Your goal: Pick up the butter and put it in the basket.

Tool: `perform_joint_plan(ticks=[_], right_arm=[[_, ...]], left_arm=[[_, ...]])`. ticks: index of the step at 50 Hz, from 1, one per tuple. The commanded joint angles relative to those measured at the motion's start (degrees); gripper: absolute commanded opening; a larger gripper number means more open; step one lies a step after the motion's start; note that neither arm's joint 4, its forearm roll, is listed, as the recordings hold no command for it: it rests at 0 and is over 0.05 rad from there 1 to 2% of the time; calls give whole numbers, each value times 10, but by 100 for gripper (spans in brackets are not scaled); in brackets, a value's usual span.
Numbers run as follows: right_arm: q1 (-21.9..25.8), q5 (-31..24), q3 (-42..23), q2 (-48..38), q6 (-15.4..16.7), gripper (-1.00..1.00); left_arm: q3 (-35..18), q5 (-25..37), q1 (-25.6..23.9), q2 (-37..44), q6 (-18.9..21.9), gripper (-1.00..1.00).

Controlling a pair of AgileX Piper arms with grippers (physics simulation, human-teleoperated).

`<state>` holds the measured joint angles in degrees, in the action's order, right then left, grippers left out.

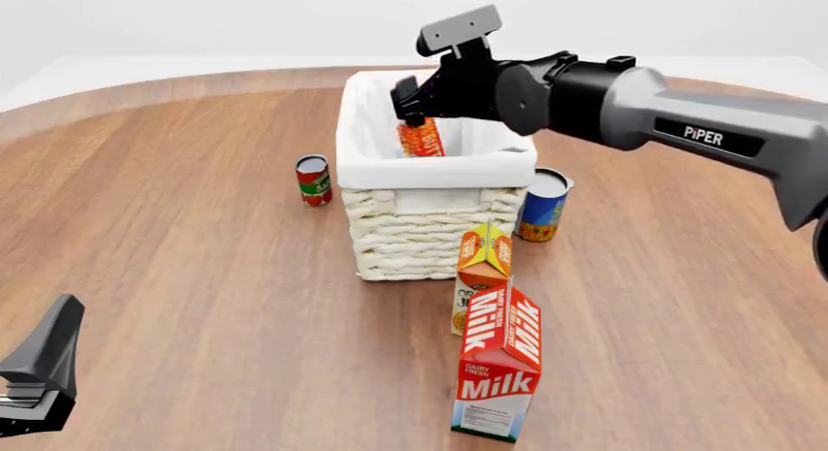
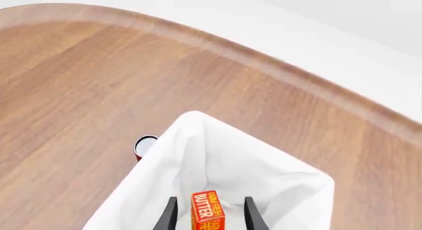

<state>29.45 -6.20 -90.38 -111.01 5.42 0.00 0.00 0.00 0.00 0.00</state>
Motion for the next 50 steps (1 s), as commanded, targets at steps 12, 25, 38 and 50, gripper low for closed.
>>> perform_joint_plan(ticks=[12, 25, 38, 50], right_arm=[[0, -3, 8, 31, 3, 100], [-2, -1, 47, 81, 7, 100], [17, 41, 219, 246, -3, 100], [32, 76, 386, 408, -14, 100]], left_arm=[[0, 0, 0, 0, 0, 100], [0, 0, 0, 0, 0, 100], [0, 0, 0, 0, 0, 100], [0, 0, 0, 0, 0, 100]])
